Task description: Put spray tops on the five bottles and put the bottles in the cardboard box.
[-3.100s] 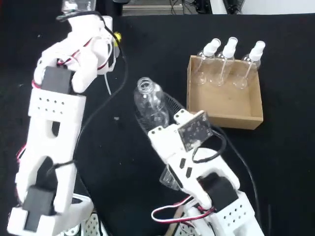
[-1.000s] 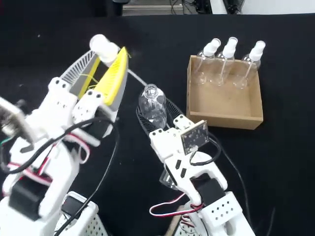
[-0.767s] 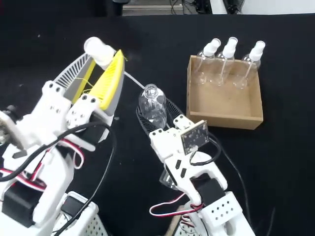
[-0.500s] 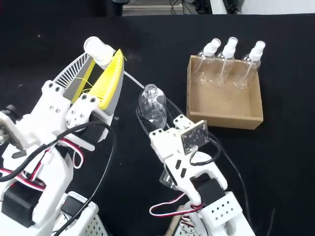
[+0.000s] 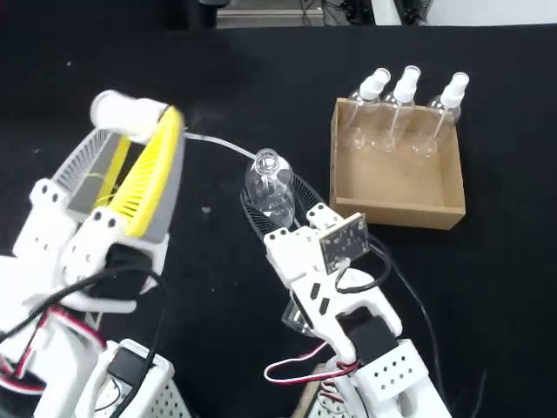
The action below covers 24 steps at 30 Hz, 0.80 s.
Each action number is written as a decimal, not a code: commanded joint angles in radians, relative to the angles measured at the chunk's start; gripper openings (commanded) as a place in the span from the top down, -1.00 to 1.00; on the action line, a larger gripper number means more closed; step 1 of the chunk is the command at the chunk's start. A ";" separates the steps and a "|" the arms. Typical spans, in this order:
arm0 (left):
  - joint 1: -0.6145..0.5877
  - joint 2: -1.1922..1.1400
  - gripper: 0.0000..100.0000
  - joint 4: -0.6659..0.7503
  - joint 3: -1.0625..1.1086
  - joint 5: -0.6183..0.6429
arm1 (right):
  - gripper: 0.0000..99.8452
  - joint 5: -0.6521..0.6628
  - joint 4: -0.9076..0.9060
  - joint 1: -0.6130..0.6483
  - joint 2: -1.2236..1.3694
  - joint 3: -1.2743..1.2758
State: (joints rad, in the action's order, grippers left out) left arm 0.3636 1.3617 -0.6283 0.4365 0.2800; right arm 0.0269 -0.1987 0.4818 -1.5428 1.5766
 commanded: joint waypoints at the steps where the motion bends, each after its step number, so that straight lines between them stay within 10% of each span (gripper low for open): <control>1: -0.001 -0.012 0.94 0.084 0.044 0.003 | 0.98 -0.008 0.034 0.012 -0.018 -0.002; 24: 0.113 -0.114 0.94 0.015 -0.016 -0.098 | 0.98 -0.008 0.034 0.012 -0.018 -0.002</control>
State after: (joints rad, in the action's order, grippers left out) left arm 0.4649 1.2497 -0.6130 0.4749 0.1895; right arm 0.0269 -0.1987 0.4818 -1.5428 1.5766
